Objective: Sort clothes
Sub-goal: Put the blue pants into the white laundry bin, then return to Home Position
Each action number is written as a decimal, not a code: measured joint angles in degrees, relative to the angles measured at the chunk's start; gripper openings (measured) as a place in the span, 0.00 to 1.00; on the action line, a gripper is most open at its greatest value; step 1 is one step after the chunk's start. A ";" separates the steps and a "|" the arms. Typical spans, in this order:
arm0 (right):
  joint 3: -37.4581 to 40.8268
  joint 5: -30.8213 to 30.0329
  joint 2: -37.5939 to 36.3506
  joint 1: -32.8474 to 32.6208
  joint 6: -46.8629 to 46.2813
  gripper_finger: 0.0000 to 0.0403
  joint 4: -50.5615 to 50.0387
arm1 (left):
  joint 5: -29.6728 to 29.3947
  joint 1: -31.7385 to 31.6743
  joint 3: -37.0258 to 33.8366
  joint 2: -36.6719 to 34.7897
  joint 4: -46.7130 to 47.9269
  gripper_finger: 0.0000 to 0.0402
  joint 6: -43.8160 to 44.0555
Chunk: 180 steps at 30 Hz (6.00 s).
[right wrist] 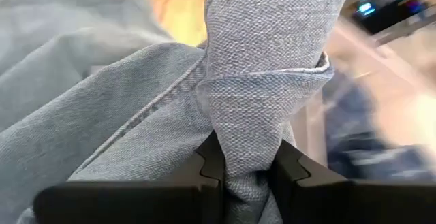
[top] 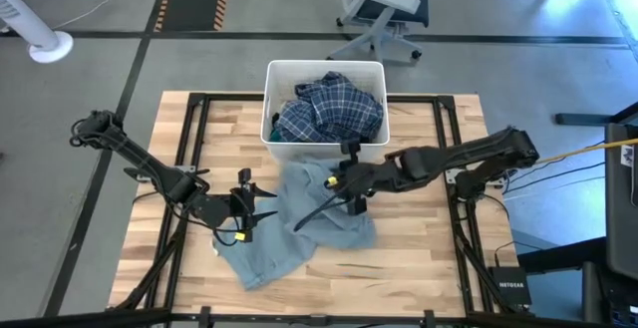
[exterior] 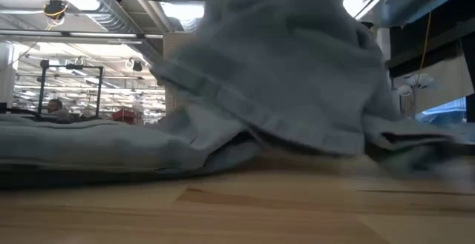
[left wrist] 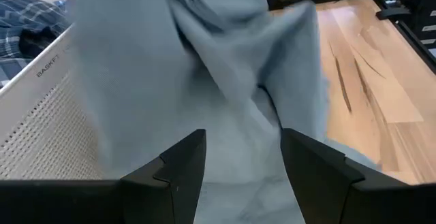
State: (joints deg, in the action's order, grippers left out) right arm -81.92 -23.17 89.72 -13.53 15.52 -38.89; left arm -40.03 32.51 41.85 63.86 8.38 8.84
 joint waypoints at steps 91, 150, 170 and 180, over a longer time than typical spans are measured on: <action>-52.84 3.13 31.12 34.19 35.67 0.15 -20.82 | -0.07 -0.42 0.00 0.07 0.18 0.47 -1.96; -17.99 0.62 -11.71 16.63 17.21 0.74 -27.15 | -0.24 0.44 -0.24 0.04 -1.59 0.47 -1.92; 42.77 4.85 -53.59 8.53 11.80 0.73 19.83 | 0.22 -2.49 -4.51 -18.68 11.36 0.31 1.56; 55.73 4.80 -65.63 4.29 11.30 0.46 27.81 | 7.64 -2.51 -23.28 -38.70 -3.40 0.20 1.24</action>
State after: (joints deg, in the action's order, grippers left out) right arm -26.18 -18.37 24.09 -9.24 26.82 -11.09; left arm -32.40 30.00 18.57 25.15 4.98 10.08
